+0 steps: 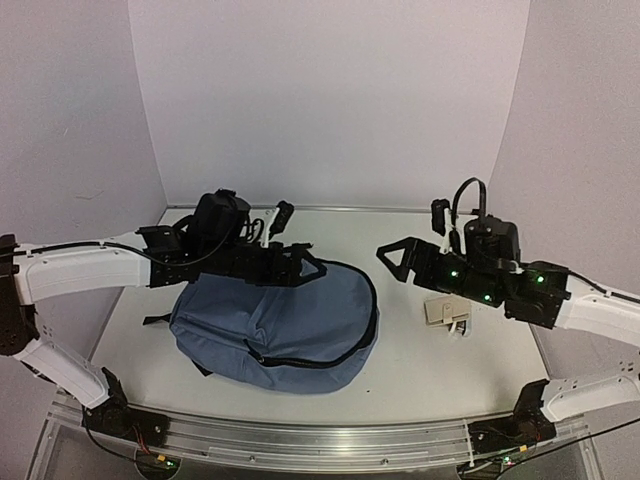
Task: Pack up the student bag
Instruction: Place the book in the student bag, then zip the student bag at the center of the board.
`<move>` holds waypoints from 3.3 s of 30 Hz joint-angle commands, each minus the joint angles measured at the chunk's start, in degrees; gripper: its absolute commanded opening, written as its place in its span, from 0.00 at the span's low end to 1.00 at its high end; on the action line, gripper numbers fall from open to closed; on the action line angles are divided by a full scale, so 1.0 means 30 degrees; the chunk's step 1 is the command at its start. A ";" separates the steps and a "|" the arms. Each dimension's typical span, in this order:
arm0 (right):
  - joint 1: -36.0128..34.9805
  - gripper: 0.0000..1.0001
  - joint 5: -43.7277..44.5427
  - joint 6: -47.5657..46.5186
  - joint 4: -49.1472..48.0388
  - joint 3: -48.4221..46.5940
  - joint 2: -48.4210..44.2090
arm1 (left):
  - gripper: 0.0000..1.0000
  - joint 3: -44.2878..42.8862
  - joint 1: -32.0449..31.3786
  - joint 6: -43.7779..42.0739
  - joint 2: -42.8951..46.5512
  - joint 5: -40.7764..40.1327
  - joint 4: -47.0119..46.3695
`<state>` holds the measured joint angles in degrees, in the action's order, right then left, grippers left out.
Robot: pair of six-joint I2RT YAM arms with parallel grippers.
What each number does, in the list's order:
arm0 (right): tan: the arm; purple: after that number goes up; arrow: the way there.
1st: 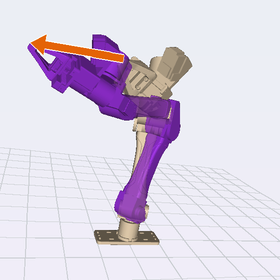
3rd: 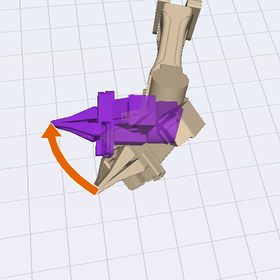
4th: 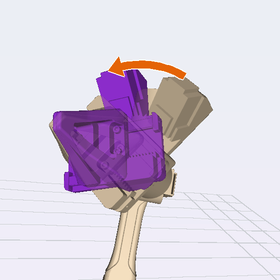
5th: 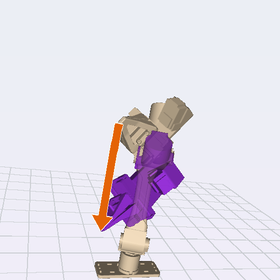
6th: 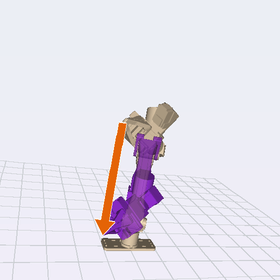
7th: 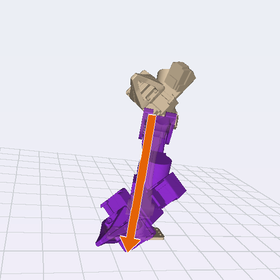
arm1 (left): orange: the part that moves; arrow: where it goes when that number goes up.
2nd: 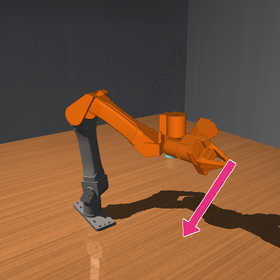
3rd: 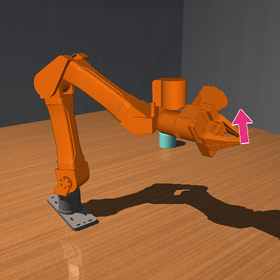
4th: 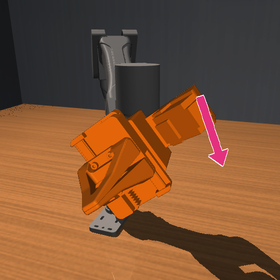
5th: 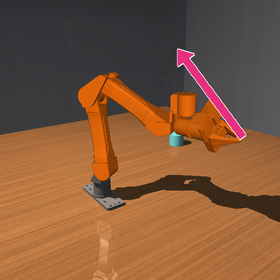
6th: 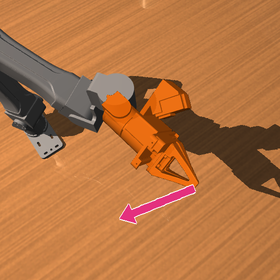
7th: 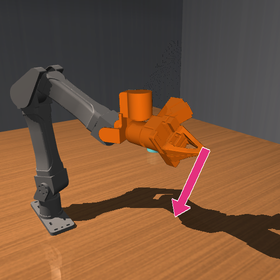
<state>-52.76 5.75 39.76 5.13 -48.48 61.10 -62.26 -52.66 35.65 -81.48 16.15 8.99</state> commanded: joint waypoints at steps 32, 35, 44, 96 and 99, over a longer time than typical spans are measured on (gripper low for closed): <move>-0.7180 0.39 -0.3798 -0.7012 0.1423 -1.3528 1.8334 | 0.60 1.2170 0.9200 0.9935 1.1173 -0.2640 0.6339; -0.7200 0.32 -0.3784 -0.6972 0.1423 -1.3917 1.8900 | 0.53 1.2359 0.9203 0.9999 1.0709 -0.2471 0.5461; -0.7229 0.28 -0.0908 -0.5926 0.1547 -1.3085 1.8681 | 0.23 1.2248 0.9197 0.9883 1.0579 -0.3160 0.5396; -0.8106 0.00 0.1927 -0.1063 0.2003 -0.9366 1.5526 | 0.76 -0.0170 1.3974 -0.0121 -0.2596 -0.0589 0.0365; -0.8106 0.00 0.1607 -0.0851 0.1066 -0.9799 1.5908 | 0.91 0.2322 1.2944 0.0965 -0.0141 -0.1819 0.1311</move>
<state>-76.55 10.03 34.94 12.67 -75.24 108.62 -61.90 -10.61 36.05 -92.26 15.30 10.75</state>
